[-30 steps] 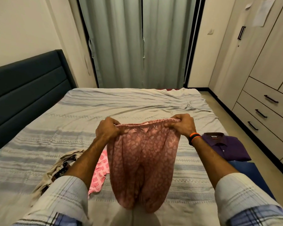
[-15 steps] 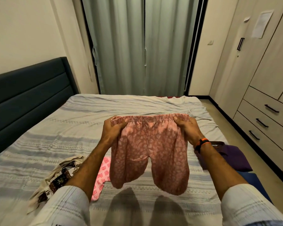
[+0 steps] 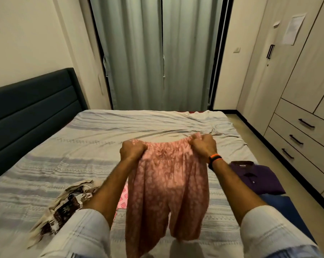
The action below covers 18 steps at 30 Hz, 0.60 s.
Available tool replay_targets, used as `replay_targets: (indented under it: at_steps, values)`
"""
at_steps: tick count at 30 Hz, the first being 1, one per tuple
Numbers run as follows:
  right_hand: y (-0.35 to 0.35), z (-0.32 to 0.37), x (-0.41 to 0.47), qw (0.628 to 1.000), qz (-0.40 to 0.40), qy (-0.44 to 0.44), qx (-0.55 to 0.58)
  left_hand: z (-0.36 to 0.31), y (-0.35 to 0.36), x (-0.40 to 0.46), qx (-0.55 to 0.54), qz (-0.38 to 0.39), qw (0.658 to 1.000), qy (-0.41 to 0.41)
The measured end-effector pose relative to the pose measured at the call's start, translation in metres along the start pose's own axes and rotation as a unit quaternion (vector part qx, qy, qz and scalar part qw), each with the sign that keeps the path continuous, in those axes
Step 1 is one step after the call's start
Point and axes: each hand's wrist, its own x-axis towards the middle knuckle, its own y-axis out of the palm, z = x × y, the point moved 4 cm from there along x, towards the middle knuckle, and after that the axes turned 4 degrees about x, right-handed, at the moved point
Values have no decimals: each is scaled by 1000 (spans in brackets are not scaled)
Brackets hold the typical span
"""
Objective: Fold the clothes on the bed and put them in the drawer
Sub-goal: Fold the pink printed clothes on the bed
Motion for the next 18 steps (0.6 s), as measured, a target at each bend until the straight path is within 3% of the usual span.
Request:
replay_targets:
  at_steps: [13, 18]
  values:
    - [52, 22, -44, 988, 70, -135, -32, -16, 67, -37, 31, 45, 992, 114]
    - [55, 25, -49, 982, 140, -122, -26, -15, 79, -40, 15, 130, 980, 147]
